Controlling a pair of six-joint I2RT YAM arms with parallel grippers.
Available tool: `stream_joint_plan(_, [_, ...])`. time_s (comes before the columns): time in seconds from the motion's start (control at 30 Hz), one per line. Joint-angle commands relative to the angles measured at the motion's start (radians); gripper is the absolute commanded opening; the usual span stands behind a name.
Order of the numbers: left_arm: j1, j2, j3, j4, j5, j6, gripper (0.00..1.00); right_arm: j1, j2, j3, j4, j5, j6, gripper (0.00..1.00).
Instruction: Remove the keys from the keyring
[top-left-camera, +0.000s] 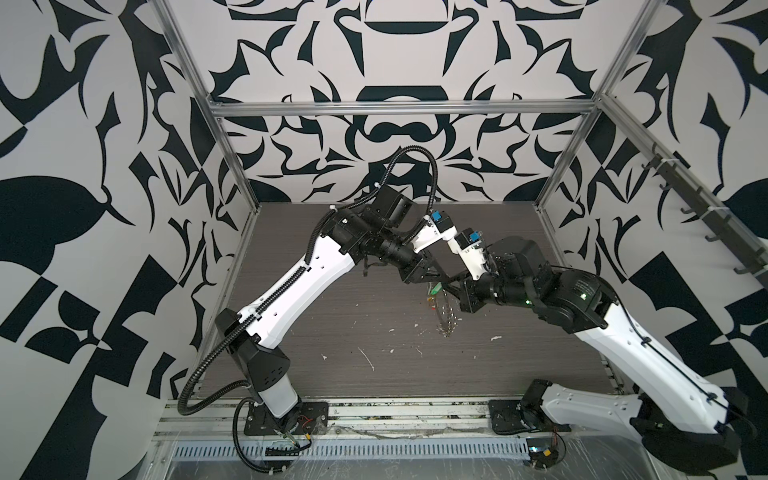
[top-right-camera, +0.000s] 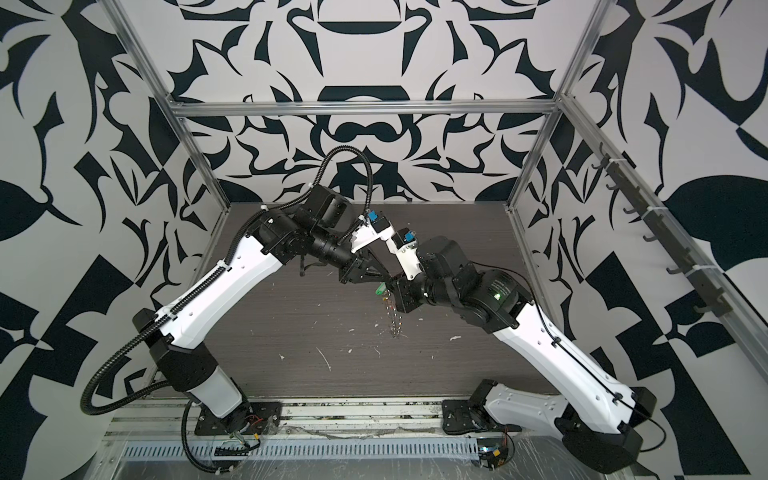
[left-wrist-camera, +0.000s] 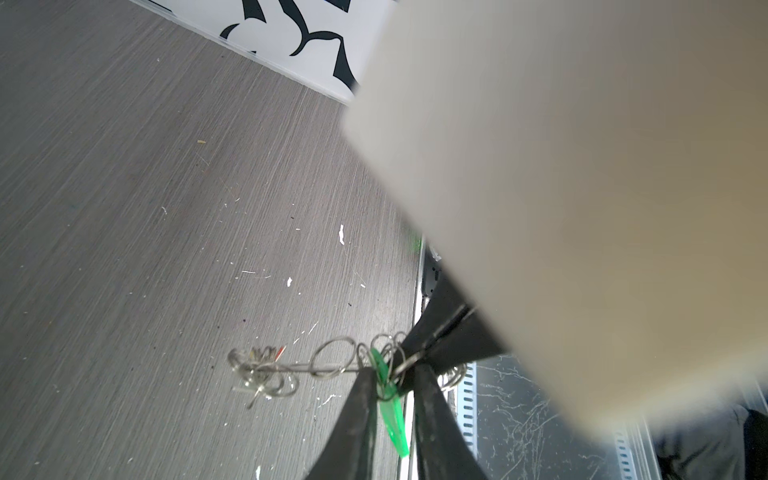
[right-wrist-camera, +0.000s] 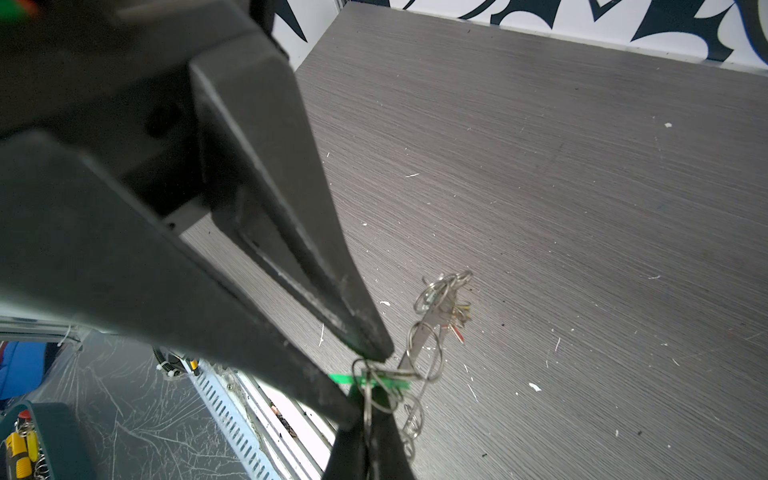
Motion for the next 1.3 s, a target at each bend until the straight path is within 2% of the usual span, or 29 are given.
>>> stream_joint_plan(0.0, [0.003, -0.015, -0.023, -0.003, 0.026, 0.003, 0.16, 0.004, -0.014, 0.050, 0.061, -0.010, 0.003, 0.00])
stream_joint_plan(0.1, [0.002, -0.020, -0.033, -0.005, 0.025, 0.006, 0.14, 0.004, -0.017, 0.047, 0.061, -0.005, 0.003, 0.00])
stream_joint_plan(0.33, [0.003, -0.027, -0.038, -0.017, 0.027, 0.017, 0.18, 0.004, -0.022, 0.044, 0.059, 0.004, 0.000, 0.00])
stream_joint_plan(0.53, [0.002, -0.023, -0.035, -0.017, 0.036, 0.020, 0.09, 0.004, -0.019, 0.047, 0.059, 0.001, -0.001, 0.00])
stream_joint_plan(0.6, [0.003, -0.022, -0.035, -0.019, 0.038, 0.019, 0.03, 0.004, -0.018, 0.047, 0.060, 0.000, -0.001, 0.00])
stream_joint_plan(0.7, [0.002, -0.021, -0.030, -0.019, 0.042, 0.018, 0.00, 0.004, -0.018, 0.049, 0.060, -0.002, -0.001, 0.00])
stream_joint_plan(1.03, [0.002, -0.026, -0.037, -0.019, 0.043, 0.023, 0.00, 0.003, -0.013, 0.048, 0.067, -0.013, 0.005, 0.00])
stream_joint_plan(1.27, [0.002, -0.041, -0.029, -0.023, -0.032, 0.046, 0.00, 0.004, -0.012, 0.039, 0.069, -0.034, 0.030, 0.00])
